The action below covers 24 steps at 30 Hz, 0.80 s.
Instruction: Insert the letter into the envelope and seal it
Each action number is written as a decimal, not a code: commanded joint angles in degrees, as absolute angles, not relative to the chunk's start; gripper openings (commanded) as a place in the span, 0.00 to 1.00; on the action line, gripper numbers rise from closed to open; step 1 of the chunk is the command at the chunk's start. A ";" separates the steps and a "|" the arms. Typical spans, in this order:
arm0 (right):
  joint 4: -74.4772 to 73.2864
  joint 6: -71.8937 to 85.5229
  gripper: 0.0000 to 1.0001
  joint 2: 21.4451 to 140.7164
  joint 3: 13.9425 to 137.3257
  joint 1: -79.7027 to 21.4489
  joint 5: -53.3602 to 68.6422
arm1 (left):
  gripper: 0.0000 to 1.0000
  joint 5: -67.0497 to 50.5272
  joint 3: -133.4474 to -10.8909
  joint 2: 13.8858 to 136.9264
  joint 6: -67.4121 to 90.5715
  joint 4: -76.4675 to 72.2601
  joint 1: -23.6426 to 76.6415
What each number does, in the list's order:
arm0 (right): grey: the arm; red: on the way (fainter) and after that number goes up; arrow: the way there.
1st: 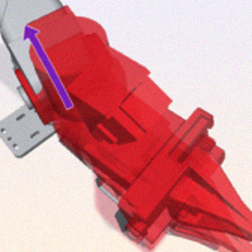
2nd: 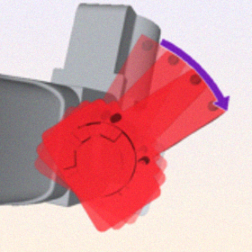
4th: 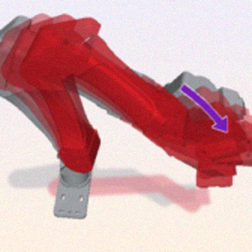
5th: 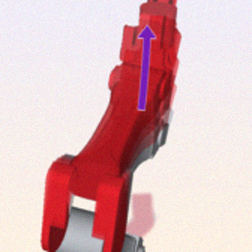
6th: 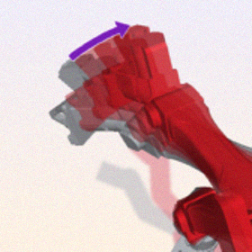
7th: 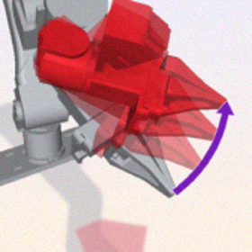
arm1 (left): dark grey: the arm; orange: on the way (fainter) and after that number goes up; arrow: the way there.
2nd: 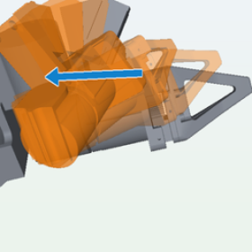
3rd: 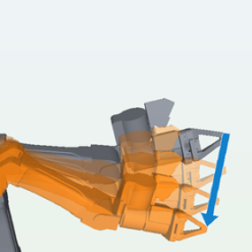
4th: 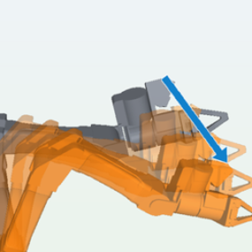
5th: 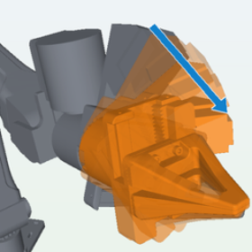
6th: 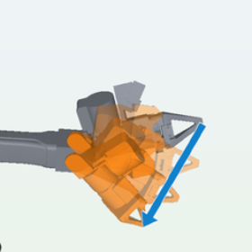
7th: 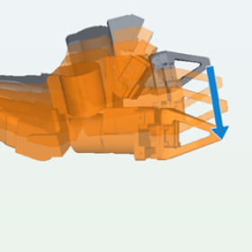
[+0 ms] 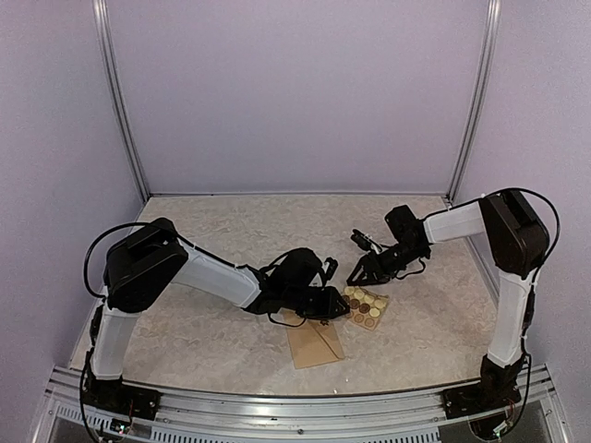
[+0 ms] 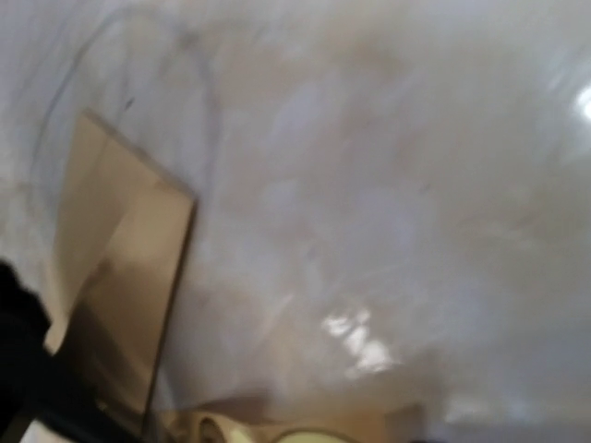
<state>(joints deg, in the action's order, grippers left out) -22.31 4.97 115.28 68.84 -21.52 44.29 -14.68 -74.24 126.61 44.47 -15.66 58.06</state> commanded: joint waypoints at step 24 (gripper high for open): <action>-9.45 24.43 0.00 90.08 56.86 -22.56 48.75 | 0.60 -6.43 -58.66 100.25 42.09 -21.08 53.81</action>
<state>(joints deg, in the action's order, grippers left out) -15.70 17.91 98.26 58.59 -21.63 49.06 -7.99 -60.40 110.80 43.31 -17.89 54.26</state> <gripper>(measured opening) 0.004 0.539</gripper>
